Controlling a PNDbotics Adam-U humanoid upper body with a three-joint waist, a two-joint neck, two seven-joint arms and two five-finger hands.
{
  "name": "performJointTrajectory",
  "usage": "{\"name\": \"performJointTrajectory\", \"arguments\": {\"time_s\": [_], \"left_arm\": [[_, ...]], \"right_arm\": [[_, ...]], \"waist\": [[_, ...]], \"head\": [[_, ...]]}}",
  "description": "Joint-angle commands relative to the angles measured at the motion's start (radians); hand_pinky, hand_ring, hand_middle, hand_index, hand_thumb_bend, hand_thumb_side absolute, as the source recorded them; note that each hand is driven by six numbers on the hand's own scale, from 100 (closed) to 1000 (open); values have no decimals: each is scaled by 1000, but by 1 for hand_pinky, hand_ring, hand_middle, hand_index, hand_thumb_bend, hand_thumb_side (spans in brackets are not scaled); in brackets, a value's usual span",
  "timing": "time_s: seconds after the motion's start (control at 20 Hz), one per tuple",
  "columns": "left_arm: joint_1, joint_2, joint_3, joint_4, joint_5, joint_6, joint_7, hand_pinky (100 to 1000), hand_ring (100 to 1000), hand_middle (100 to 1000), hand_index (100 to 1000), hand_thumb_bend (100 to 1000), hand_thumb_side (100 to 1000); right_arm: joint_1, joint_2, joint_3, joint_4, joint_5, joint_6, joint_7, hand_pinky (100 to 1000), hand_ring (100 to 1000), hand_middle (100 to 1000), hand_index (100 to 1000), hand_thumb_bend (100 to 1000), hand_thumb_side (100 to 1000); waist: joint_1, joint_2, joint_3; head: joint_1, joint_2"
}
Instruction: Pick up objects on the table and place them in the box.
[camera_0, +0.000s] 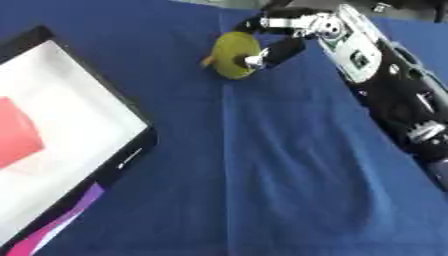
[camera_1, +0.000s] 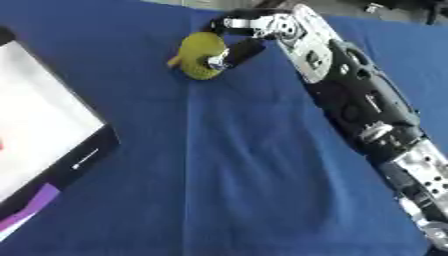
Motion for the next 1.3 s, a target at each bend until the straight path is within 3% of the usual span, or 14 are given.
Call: {"name": "performJointTrajectory", "arguments": {"time_s": [0.05, 0.2, 0.4, 0.5, 0.55, 0.6, 0.7, 0.75, 1.3], "left_arm": [[-11, 31, 13, -20, 3, -3, 0, 806, 780, 730, 855, 687, 621], [-15, 31, 12, -21, 3, -3, 0, 808, 780, 730, 854, 683, 621], [-16, 28, 12, -21, 3, -2, -1, 811, 779, 729, 852, 678, 621], [-15, 28, 13, -21, 4, -2, -1, 811, 779, 728, 851, 677, 621], [-13, 27, 13, -20, 5, -2, -1, 812, 780, 728, 848, 674, 621], [-11, 27, 14, -20, 5, -2, -1, 812, 780, 728, 848, 674, 621], [-8, 26, 15, -19, 4, -1, -1, 814, 780, 728, 846, 673, 621], [-7, 26, 16, -19, 4, -1, -1, 814, 780, 728, 846, 672, 621], [13, 30, 20, -12, -1, -2, 4, 814, 780, 728, 843, 668, 618]], "right_arm": [[-14, -29, -11, 6, 20, -9, 3, 959, 956, 876, 972, 292, 614], [-13, -26, -11, 13, 25, -15, 0, 954, 948, 872, 969, 304, 582], [-10, -22, -11, 16, 20, -11, -23, 923, 876, 774, 918, 311, 421], [-9, -21, -11, 14, 4, -2, -38, 914, 847, 726, 875, 288, 393], [-9, -21, -13, 10, -11, 3, -46, 904, 824, 672, 833, 219, 332], [-9, -22, -14, 4, -29, 10, -55, 903, 822, 668, 829, 211, 326], [-10, -25, -16, -12, -65, 29, -74, 893, 806, 626, 790, 151, 228], [-11, -27, -17, -22, -85, 41, -85, 881, 777, 593, 755, 100, 116], [-32, -56, 14, -142, -212, 151, -136, 861, 707, 531, 688, 100, 100]], "waist": [[-6, -5, 3], [-7, -1, 8], [-9, 2, 11], [-8, 1, 10], [-8, 0, 9], [-7, -1, 8], [-6, -4, 5], [-5, -7, 2], [13, -53, -28]], "head": [[-4, -17], [-7, -21], [-5, -22], [-4, -20], [-3, -17], [-3, -16], [-4, -12], [-4, -12], [-12, 9]]}}
